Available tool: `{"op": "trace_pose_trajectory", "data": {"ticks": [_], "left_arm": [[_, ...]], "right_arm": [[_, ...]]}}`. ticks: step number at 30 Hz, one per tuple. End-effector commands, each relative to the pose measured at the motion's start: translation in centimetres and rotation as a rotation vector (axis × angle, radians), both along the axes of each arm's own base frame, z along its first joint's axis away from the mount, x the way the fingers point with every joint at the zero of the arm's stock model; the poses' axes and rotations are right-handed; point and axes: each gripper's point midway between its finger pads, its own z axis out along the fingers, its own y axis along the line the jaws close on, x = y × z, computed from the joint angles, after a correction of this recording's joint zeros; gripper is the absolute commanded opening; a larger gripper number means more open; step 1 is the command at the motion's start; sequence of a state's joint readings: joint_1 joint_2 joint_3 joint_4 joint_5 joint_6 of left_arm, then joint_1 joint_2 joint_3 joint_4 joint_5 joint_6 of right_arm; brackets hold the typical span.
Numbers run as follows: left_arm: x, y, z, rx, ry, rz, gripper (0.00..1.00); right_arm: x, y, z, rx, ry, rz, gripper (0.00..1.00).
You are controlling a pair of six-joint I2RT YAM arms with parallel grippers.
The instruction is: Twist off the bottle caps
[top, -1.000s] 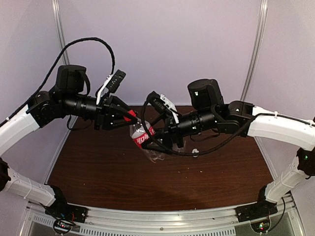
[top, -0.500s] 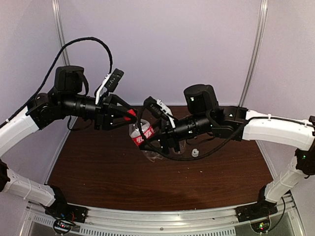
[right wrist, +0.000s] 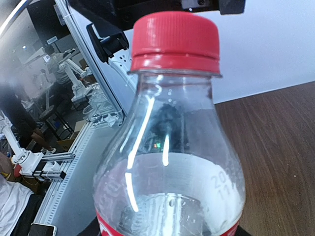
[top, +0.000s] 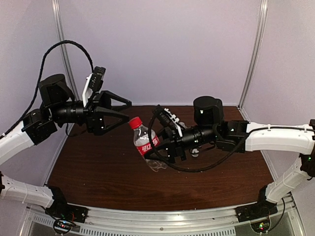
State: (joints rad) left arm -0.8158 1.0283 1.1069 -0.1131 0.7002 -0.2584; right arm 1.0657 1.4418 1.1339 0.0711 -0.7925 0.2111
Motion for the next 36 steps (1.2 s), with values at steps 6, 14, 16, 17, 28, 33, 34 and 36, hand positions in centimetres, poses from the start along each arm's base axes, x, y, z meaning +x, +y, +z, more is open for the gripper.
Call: {"op": "trace_pose_trajectory", "data": {"ticks": [6, 14, 16, 17, 28, 33, 34, 36], "left_arm": [[-1.1, -1.6, 2.0, -0.122, 0.031, -0.147, 0.62], [-1.2, -2.0, 1.3, -0.135, 0.073, -0.184, 0.57], [-1.2, -2.0, 1.1, -0.134, 0.081, -0.187, 0.55], [-1.2, -2.1, 1.0, -0.132, 0.084, -0.186, 0.54], [-1.0, -2.7, 0.2, -0.112, 0.114, -0.195, 0.37], [-1.1, -2.8, 0.2, -0.111, 0.114, -0.200, 0.34], [-1.1, -2.8, 0.2, -0.110, 0.115, -0.199, 0.31], [-1.1, -2.8, 0.2, -0.111, 0.116, -0.195, 0.25]], "right_arm": [[-2.0, -0.6, 4.3, 0.158, -0.021, 0.095, 0.37], [-1.7, -0.5, 4.4, 0.156, -0.029, 0.086, 0.36], [-1.7, -0.4, 4.5, 0.156, -0.029, 0.084, 0.36], [-1.7, -0.4, 4.5, 0.156, -0.030, 0.085, 0.36], [-1.1, -0.4, 4.6, 0.145, -0.042, 0.051, 0.34], [-0.9, -0.3, 4.6, 0.141, -0.048, 0.041, 0.33], [-0.9, -0.3, 4.5, 0.139, -0.049, 0.039, 0.33], [-0.8, -0.4, 4.5, 0.136, -0.052, 0.029, 0.33]]}}
